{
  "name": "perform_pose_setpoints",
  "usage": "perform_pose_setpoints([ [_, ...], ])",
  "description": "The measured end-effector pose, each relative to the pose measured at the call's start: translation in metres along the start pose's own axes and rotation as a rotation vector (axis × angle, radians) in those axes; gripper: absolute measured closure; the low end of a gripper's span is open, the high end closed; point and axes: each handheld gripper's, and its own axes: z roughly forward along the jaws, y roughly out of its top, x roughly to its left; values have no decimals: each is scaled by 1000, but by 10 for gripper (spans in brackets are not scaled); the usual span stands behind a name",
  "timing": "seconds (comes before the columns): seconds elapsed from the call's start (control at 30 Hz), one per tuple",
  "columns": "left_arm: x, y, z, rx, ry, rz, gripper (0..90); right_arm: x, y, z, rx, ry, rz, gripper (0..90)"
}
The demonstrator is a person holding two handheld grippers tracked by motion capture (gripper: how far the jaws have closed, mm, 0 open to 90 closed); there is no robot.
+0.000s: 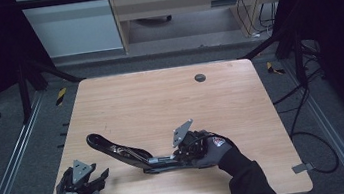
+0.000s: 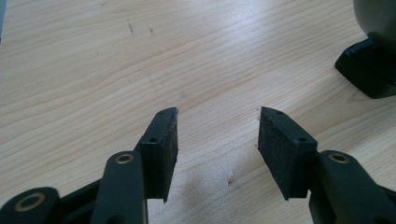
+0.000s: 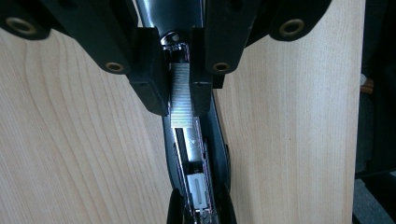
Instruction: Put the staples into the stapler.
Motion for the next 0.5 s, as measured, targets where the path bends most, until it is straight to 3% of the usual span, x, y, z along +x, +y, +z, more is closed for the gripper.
perform_pose_setpoints([
  [0.5,0,0,0,1,-1,0,474,4,3,6,21,-20,-3,781],
])
